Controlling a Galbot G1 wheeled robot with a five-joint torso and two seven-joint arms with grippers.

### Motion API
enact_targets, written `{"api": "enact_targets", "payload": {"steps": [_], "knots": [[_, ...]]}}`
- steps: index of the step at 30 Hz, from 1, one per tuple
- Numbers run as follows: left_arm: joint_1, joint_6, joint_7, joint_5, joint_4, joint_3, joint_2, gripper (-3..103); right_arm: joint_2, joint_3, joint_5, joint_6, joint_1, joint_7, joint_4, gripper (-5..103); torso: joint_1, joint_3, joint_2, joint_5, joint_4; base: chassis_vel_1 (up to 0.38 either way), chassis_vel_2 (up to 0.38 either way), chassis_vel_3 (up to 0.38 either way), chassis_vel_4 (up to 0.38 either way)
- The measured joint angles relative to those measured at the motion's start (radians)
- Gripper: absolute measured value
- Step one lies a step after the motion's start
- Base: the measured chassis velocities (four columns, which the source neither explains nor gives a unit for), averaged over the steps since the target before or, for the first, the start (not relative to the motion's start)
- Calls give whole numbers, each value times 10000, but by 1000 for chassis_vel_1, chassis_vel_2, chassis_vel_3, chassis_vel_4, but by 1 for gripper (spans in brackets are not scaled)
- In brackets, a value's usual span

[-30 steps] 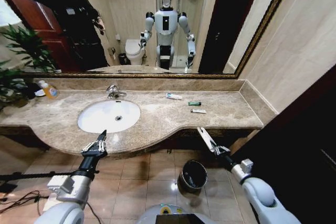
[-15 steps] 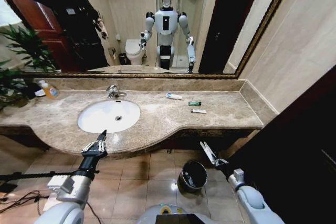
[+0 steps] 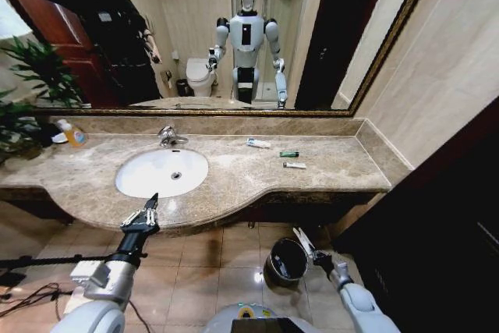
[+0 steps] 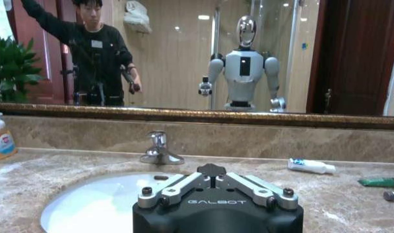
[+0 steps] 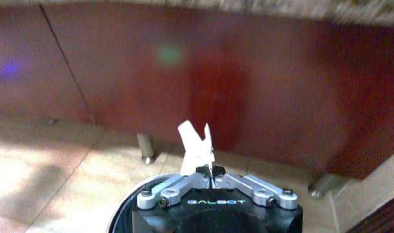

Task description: Pick up the trash from the sink and place it in the trash bin.

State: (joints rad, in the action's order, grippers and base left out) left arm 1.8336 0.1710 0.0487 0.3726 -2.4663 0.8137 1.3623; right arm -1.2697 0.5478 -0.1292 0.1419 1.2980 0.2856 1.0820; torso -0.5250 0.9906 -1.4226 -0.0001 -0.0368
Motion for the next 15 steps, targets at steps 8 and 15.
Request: {"api": "enact_targets", "payload": {"steps": [8, 15], "knots": [[0, 0, 0, 0, 0, 0, 0, 0, -695, 19, 814, 518, -536, 5, -1474, 0, 0, 0, 0, -1, 0, 0, 0, 0, 0], [0, -1, 0, 0, 0, 0, 0, 0, -1069, 50, 972, 759, -1024, -217, -2437, 0, 0, 0, 0, 3, 0, 0, 0, 0, 0]]}}
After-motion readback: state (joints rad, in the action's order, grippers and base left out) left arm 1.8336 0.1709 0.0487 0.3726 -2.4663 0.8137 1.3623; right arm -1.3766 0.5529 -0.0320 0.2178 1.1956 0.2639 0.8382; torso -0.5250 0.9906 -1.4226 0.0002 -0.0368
